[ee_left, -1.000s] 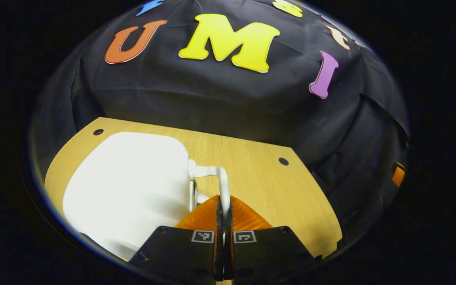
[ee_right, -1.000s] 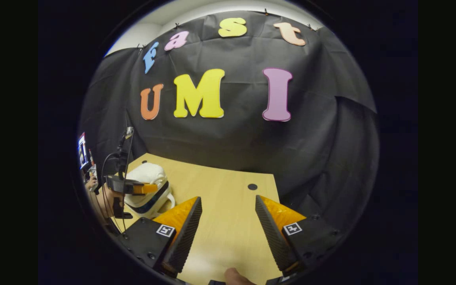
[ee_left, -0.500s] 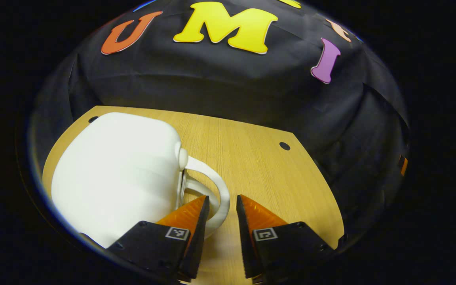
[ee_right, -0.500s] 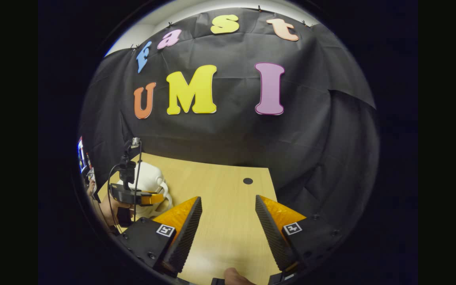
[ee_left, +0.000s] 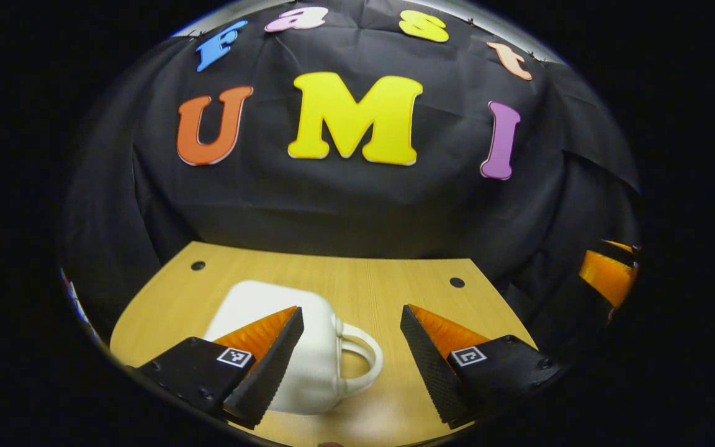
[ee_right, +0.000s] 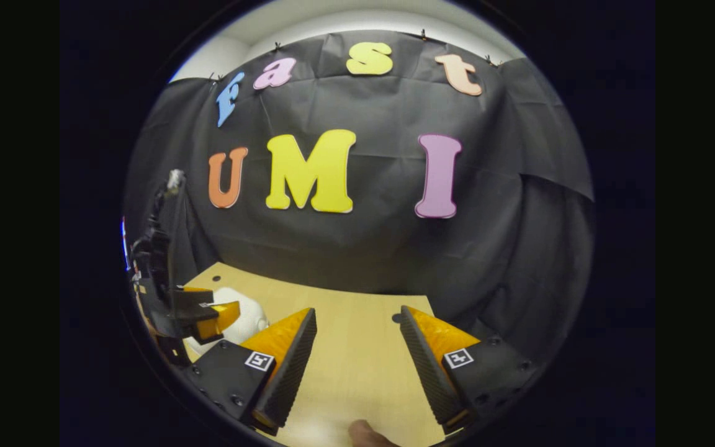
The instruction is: First open the suitcase, pack the skin care products into it, and then close the suitcase.
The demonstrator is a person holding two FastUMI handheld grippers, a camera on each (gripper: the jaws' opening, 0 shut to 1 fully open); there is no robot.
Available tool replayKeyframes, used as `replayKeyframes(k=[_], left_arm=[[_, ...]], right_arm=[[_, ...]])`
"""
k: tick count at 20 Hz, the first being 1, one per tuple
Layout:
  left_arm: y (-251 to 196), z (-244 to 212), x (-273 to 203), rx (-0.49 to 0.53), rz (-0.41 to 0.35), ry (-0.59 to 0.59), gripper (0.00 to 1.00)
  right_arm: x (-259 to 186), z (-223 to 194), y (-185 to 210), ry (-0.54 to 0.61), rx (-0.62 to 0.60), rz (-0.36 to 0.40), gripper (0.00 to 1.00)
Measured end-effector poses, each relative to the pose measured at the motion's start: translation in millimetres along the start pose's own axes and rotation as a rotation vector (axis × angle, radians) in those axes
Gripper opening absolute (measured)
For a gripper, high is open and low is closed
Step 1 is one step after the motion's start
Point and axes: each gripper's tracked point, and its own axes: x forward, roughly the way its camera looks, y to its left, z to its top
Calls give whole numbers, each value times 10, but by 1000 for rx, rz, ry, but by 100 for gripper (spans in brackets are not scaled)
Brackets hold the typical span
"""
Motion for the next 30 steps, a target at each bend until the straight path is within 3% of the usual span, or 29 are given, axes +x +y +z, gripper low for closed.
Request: replayKeyframes(k=[6,12,17,22,30], left_arm=[[366,740,-646,1,28,-181,99],[577,833,-1135,-10,26,-249,99],[628,793,-1188,35,-9,-259,98],[646,770,-1142,15,-38,-248,99],[592,718,-1111,35,-70,-236,99]], right_arm=[[-63,410,579,-90,-3,19,81],[-371,453,946,-133,-24,19,81],[-483,372,1207,-129,-55,32,80],[-540,427,1377,-139,-86,43,80],[-524,329,1459,-108,-100,51,81]])
